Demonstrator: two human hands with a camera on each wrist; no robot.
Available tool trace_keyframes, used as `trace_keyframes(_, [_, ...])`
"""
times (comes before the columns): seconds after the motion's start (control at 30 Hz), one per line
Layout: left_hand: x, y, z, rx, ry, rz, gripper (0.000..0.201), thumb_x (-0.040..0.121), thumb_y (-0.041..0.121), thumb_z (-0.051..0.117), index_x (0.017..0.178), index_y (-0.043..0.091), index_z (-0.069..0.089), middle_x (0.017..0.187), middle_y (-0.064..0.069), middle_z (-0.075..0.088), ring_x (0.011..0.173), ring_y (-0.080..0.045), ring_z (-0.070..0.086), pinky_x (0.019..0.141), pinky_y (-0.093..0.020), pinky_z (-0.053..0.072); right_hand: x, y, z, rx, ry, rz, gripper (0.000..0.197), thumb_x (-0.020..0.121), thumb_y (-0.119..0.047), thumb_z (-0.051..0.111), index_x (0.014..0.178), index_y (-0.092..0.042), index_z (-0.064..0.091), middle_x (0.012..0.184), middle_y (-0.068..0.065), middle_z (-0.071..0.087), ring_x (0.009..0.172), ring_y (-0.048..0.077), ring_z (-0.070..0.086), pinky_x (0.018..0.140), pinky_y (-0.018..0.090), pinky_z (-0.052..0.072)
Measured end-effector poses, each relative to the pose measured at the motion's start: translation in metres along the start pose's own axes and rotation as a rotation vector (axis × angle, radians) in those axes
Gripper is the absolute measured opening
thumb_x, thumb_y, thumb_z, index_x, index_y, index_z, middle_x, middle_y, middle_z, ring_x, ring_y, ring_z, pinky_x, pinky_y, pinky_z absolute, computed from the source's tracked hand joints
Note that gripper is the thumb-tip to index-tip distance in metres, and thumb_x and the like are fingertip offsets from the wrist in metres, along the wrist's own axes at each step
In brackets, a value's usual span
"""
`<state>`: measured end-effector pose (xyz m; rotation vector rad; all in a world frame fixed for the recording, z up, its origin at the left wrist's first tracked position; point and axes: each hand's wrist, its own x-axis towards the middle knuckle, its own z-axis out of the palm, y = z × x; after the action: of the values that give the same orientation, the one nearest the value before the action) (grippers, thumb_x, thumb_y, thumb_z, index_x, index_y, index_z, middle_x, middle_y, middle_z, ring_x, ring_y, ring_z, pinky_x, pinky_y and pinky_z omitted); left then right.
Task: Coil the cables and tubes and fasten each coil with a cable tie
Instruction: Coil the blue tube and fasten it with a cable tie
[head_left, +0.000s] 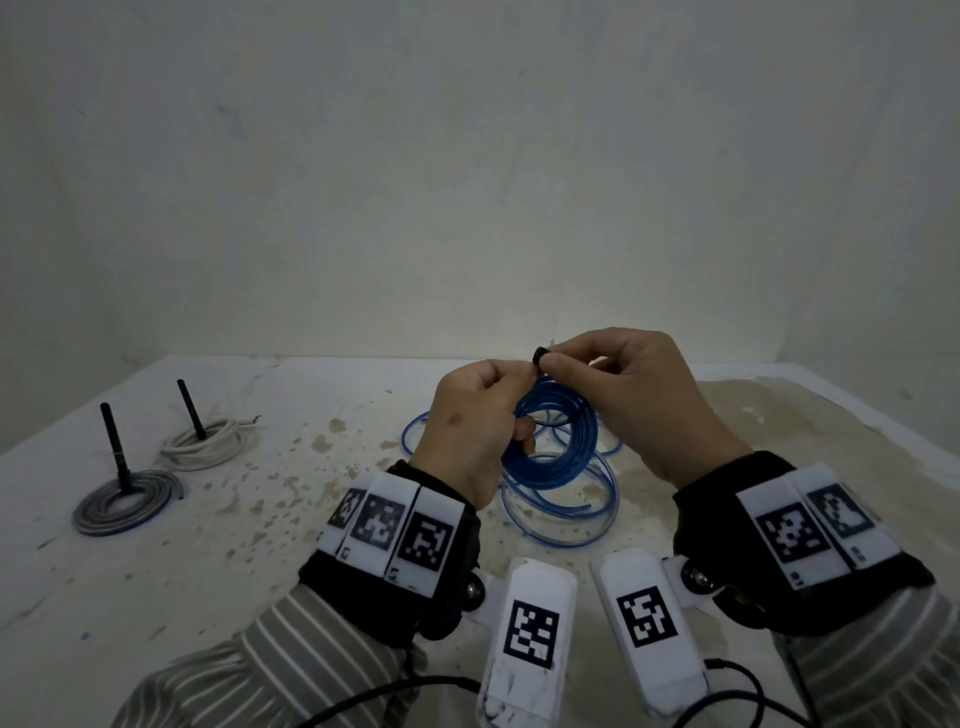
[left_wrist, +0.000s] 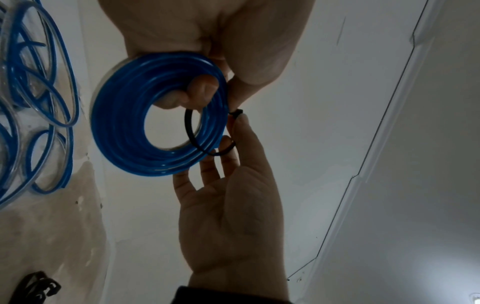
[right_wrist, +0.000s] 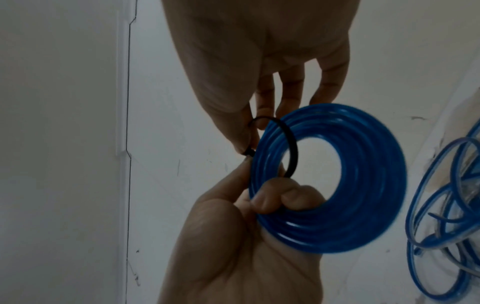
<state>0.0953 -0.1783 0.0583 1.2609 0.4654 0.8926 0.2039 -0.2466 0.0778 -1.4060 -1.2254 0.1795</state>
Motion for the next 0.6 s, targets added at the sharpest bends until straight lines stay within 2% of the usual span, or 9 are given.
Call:
trace_keyframes(0.1, [-0.0002, 0.0014, 0.0031, 0.0, 0.001, 0.024, 0.017, 0.094, 0.012, 0.049, 0.083, 0.005, 0.058, 0.066, -0.005, 0.053, 0.039, -0.01, 0.034, 0.044, -0.026, 0.034, 0.0032, -0.001, -0.003, 0.001, -0.009, 0.009, 0.006, 0.083, -0.015, 0.067, 0.083, -0.02, 0.07, 0.066, 0.002, 0.062, 0.057, 0.01, 0.052, 0.056, 0.021, 0.047])
trace_keyframes(0.2, [0.0008, 0.0025, 0.0035, 0.002, 0.007, 0.053, 0.018, 0.094, 0.009, 0.049, 0.079, 0.006, 0.058, 0.066, -0.007, 0.052, 0.037, -0.01, 0.035, 0.044, -0.026, 0.034, 0.0043, -0.001, -0.0044, -0.003, 0.007, 0.019, 0.007, 0.082, -0.013, 0.067, 0.078, -0.019, 0.068, 0.065, -0.002, 0.06, 0.057, 0.008, 0.052, 0.056, 0.02, 0.046])
trace_keyframes(0.27, [0.0009, 0.0018, 0.0037, 0.024, 0.011, 0.069, 0.017, 0.093, 0.008, 0.049, 0.08, 0.005, 0.059, 0.065, -0.007, 0.052, 0.037, -0.01, 0.035, 0.042, -0.025, 0.035, 0.0045, -0.0008, -0.0046, 0.007, -0.012, 0.05, 0.009, 0.082, -0.012, 0.068, 0.073, -0.016, 0.067, 0.073, 0.006, 0.065, 0.063, 0.011, 0.056, 0.059, 0.024, 0.049])
trace_keyframes(0.33, [0.0008, 0.0, 0.0037, 0.025, 0.02, 0.078, 0.013, 0.093, 0.008, 0.05, 0.086, 0.001, 0.059, 0.065, -0.007, 0.052, 0.037, -0.01, 0.035, 0.041, -0.024, 0.036, 0.0048, -0.0008, -0.0045, 0.034, -0.047, 0.083, 0.01, 0.082, -0.012, 0.067, 0.073, -0.014, 0.066, 0.082, 0.012, 0.066, 0.071, 0.018, 0.059, 0.066, 0.033, 0.053])
trace_keyframes(0.43, [0.0002, -0.0016, 0.0009, 0.01, 0.014, 0.078, 0.015, 0.092, 0.009, 0.051, 0.096, -0.003, 0.059, 0.064, -0.006, 0.052, 0.039, -0.009, 0.036, 0.041, -0.023, 0.037, 0.0041, -0.0011, -0.0042, 0.056, -0.086, 0.103, 0.004, 0.084, -0.011, 0.065, 0.083, -0.014, 0.068, 0.075, 0.005, 0.059, 0.073, 0.02, 0.057, 0.065, 0.031, 0.05])
trace_keyframes(0.53, [-0.0009, -0.0014, -0.002, 0.035, -0.026, 0.087, 0.014, 0.093, 0.009, 0.05, 0.09, -0.002, 0.059, 0.063, -0.007, 0.052, 0.04, -0.009, 0.035, 0.041, -0.023, 0.038, 0.0031, -0.0005, -0.007, 0.05, -0.115, 0.098, 0.01, 0.084, -0.01, 0.064, 0.088, -0.017, 0.069, 0.069, 0.003, 0.052, 0.069, 0.021, 0.053, 0.067, 0.037, 0.05])
trace_keyframes(0.6, [-0.0014, -0.001, -0.0022, 0.034, -0.047, 0.086, 0.015, 0.093, 0.009, 0.049, 0.088, -0.001, 0.059, 0.067, -0.009, 0.052, 0.04, -0.009, 0.035, 0.041, -0.023, 0.038, 0.0028, -0.0022, -0.0096, 0.015, -0.116, 0.081, 0.01, 0.084, -0.009, 0.064, 0.084, -0.017, 0.07, 0.069, 0.001, 0.055, 0.07, 0.02, 0.054, 0.066, 0.034, 0.049])
